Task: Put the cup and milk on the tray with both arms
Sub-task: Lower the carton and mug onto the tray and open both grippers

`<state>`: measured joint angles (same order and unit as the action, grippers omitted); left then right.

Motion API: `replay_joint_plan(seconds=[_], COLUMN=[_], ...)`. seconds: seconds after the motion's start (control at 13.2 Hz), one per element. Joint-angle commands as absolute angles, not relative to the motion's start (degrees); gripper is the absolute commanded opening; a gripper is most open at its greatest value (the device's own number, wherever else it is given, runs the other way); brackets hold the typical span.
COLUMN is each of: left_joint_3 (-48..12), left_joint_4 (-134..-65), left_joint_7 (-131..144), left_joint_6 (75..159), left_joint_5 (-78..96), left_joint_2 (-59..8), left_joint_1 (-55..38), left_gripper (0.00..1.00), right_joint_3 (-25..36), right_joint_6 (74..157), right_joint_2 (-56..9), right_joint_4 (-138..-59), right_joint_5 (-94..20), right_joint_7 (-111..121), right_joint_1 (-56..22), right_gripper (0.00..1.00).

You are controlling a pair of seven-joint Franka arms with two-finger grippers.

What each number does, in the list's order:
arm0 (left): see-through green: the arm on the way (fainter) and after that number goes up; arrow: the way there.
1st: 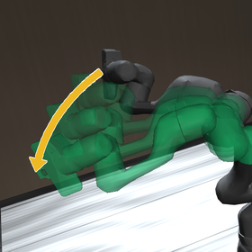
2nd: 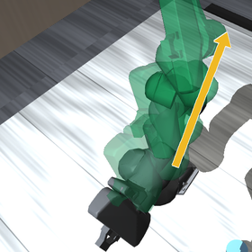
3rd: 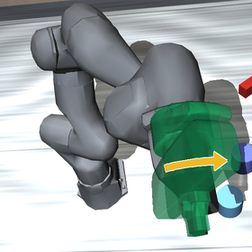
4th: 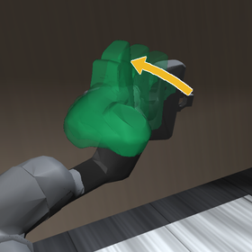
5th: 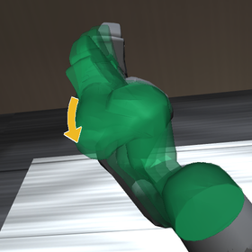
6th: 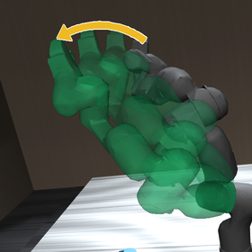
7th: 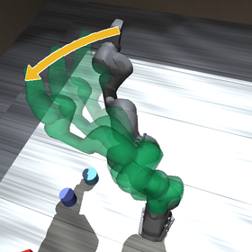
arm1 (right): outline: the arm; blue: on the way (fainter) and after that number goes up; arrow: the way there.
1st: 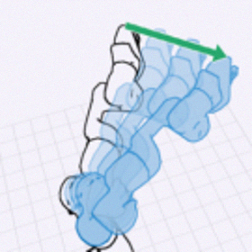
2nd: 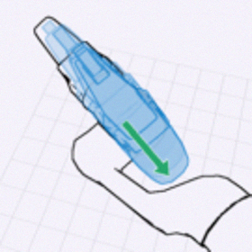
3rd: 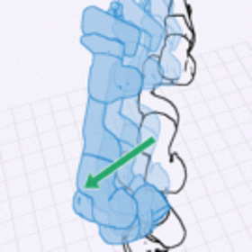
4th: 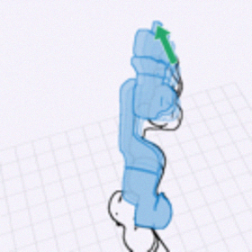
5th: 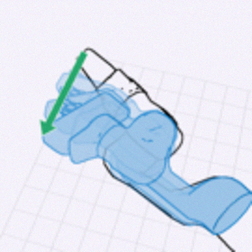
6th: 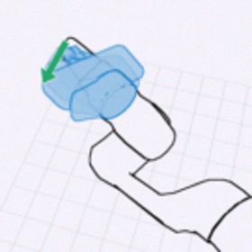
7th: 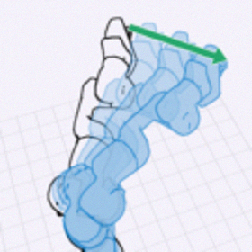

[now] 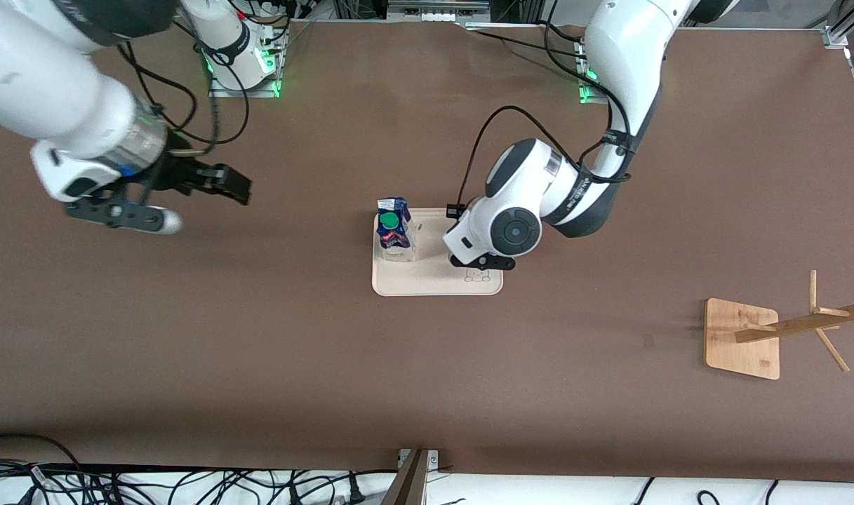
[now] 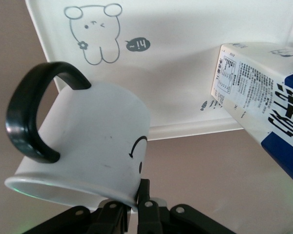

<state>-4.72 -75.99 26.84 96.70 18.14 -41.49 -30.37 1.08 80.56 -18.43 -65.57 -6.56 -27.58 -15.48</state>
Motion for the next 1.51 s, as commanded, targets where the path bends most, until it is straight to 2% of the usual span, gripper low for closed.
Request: replay_joint_plan(seconds=[0.0,0.23,0.53,0.61,0.68,0.76,1.29,1.44], left_joint_3=[-4.0,-4.0,-3.7,-3.6,-3.4,-3.3,-3.3,-1.9], left_joint_4=[-73.9,-74.4,-74.6,-74.6,-74.6,-74.7,-74.3,-73.7], left_joint_7=[27.4,26.8,27.4,27.4,27.1,27.0,27.2,27.2], left_joint_6=[101.5,102.0,103.0,102.7,102.5,102.4,102.2,98.3], left_joint_5=[18.3,18.2,18.3,18.3,18.3,18.2,18.2,18.2], left_joint_2=[-44.2,-45.1,-47.4,-47.4,-47.3,-47.2,-45.8,-43.4], left_joint_1=[-31.1,-31.3,-33.6,-33.3,-33.1,-33.0,-31.5,-31.2], left_gripper=[0.0,0.0,0.0,0.15,0.86,1.0,1.0,1.0], right_joint_3=[-0.4,-1.2,-7.9,-8.7,-8.6,-8.1,-6.9,-7.0], right_joint_6=[80.0,81.7,88.5,88.6,88.4,88.0,87.5,88.2], right_joint_2=[-14.4,-13.0,-10.6,-10.5,-10.4,-10.0,-8.6,-8.6], right_joint_4=[-71.0,-74.6,-79.3,-79.5,-79.7,-79.6,-81.0,-81.7], right_joint_5=[-6.4,-1.2,1.7,1.6,1.8,2.3,4.6,4.5], right_joint_7=[-19.6,-13.0,-13.0,-13.0,-12.9,-12.9,-12.9,-13.0], right_joint_1=[-8.0,-4.0,6.3,8.7,9.4,9.4,7.6,7.6], right_gripper=[1.0,1.0,1.0,1.0,1.0,1.0,1.0,1.0])
